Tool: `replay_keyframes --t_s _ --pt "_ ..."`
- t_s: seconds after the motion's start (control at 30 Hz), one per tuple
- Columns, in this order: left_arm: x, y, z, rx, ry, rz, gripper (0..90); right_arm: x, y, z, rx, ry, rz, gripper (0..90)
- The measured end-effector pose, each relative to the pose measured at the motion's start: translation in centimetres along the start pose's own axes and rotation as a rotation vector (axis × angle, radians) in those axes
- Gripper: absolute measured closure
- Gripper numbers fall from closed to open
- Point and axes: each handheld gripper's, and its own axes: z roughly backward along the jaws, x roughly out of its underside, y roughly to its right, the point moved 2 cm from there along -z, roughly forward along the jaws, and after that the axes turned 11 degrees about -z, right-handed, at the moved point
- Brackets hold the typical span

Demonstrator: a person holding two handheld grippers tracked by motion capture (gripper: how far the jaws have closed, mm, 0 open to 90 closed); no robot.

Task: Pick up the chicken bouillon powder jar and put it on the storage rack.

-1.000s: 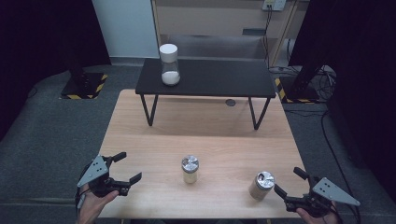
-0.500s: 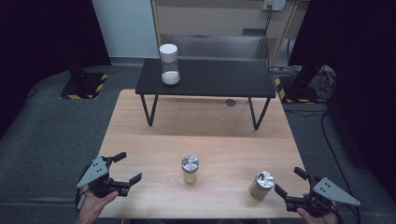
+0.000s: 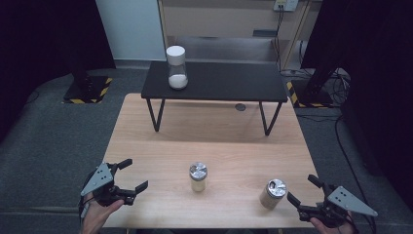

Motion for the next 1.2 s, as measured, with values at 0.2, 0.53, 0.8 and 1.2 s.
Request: replay_keyframes --t_s 0.2,0.53,0.8,1.2 --pt "0.1 0.0 0.1 -0.003 0.002 0.006 2.4 -1.2 -0.2 0.4 -0.007 0.036 -0.012 2.7" --pt "0.1 0.0 0.4 -0.011 -0.002 0.009 2.3 -4.0 -1.2 0.0 -0.063 0.021 0.027 2.1" --pt "0.2 -0.1 0.4 -0.014 -0.003 0.01 2.4 -6.5 -1.5 -0.5 -0.09 -0.003 0.022 2.4" --pt "0.2 -0.1 0.2 -0.008 -0.005 0.009 2.4 -9.6 -1.8 -0.7 -0.132 -0.049 0.031 2.7"
